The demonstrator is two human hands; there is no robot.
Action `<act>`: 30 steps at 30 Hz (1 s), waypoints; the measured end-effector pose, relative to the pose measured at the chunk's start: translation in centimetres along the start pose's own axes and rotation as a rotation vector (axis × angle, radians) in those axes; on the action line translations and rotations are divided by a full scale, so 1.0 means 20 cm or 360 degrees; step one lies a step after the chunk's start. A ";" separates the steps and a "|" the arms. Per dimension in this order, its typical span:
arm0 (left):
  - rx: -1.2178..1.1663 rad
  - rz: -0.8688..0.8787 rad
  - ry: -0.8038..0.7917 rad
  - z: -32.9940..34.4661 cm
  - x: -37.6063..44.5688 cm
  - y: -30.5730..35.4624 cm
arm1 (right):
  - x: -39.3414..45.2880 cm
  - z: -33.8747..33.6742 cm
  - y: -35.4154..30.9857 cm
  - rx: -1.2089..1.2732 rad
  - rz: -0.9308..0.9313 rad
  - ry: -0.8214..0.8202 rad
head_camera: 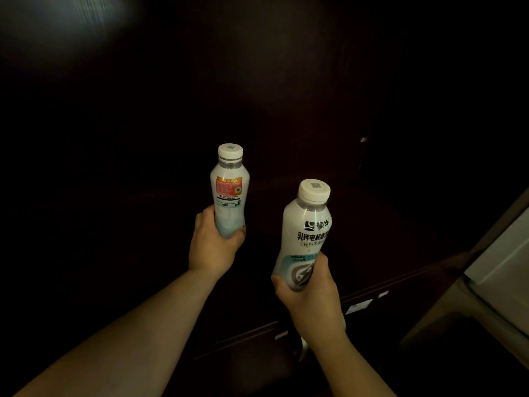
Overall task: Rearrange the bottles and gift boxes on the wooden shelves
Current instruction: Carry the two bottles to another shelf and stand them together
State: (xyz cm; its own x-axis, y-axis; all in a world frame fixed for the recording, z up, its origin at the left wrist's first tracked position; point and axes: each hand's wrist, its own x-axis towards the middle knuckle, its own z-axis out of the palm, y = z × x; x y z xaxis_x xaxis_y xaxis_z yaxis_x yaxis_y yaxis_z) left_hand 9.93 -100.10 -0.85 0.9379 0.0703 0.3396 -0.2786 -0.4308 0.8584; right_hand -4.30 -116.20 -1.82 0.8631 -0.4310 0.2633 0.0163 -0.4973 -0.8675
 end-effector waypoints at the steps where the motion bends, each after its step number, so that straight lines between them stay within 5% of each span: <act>1: -0.0006 0.0001 -0.0003 0.00 0.00 0.00 | 0.00 0.00 0.00 0.0002 0.0005 -0.0010; 30: -0.0026 -0.0193 -0.0109 0.00 0.01 0.02 | -0.02 -0.02 -0.01 -0.0070 0.0078 -0.0042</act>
State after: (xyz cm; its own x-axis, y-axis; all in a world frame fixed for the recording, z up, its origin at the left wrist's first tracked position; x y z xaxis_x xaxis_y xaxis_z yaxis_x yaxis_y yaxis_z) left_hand 9.96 -100.34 -0.48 0.9767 0.0592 0.2064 -0.1651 -0.4081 0.8979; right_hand -4.86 -116.28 -1.48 0.8752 -0.4363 0.2092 -0.0481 -0.5086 -0.8597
